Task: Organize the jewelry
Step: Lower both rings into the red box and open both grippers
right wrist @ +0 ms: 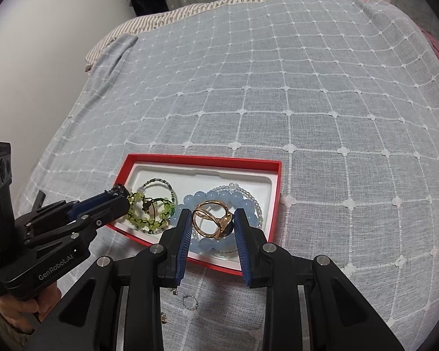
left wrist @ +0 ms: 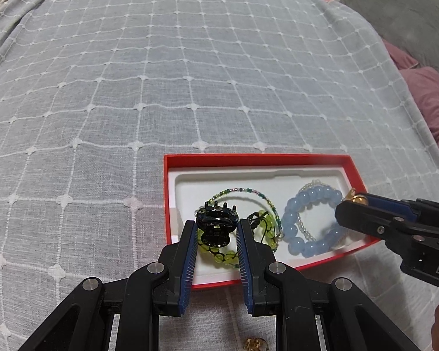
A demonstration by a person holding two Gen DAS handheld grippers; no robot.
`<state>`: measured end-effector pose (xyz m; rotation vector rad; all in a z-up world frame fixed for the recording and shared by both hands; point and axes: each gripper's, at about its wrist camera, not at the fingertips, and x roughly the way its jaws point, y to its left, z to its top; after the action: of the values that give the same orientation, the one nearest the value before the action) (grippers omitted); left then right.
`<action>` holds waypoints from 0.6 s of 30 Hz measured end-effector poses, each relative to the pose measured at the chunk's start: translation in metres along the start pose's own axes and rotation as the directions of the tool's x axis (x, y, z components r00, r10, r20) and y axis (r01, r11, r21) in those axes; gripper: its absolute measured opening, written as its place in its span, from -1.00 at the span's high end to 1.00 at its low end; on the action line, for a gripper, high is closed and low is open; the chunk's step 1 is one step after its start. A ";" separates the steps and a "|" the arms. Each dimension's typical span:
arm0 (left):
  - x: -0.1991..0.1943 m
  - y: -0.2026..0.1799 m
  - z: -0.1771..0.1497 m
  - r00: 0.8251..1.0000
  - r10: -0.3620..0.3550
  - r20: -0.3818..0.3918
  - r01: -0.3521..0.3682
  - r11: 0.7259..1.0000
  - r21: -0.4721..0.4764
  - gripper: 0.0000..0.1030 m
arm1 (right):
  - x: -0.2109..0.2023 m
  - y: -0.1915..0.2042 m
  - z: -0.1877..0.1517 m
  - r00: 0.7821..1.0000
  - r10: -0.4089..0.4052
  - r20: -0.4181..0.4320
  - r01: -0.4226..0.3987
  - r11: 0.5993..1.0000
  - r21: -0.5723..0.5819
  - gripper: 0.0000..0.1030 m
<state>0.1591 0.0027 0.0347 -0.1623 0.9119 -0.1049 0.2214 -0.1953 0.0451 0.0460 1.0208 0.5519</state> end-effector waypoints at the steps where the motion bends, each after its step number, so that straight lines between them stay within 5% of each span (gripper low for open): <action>1: 0.000 0.000 0.000 1.000 0.000 0.001 0.000 1.000 0.000 0.58 | 0.001 0.000 0.000 1.000 -0.001 -0.001 0.001 1.000 -0.002 0.40; 18: 0.005 0.003 0.000 1.000 0.010 -0.005 -0.010 1.000 -0.005 0.58 | 0.004 -0.004 0.000 1.000 -0.008 0.008 0.008 1.000 0.018 0.39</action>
<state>0.1617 0.0048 0.0302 -0.1623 0.9175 -0.0938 0.2248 -0.1971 0.0411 0.0597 1.0173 0.5349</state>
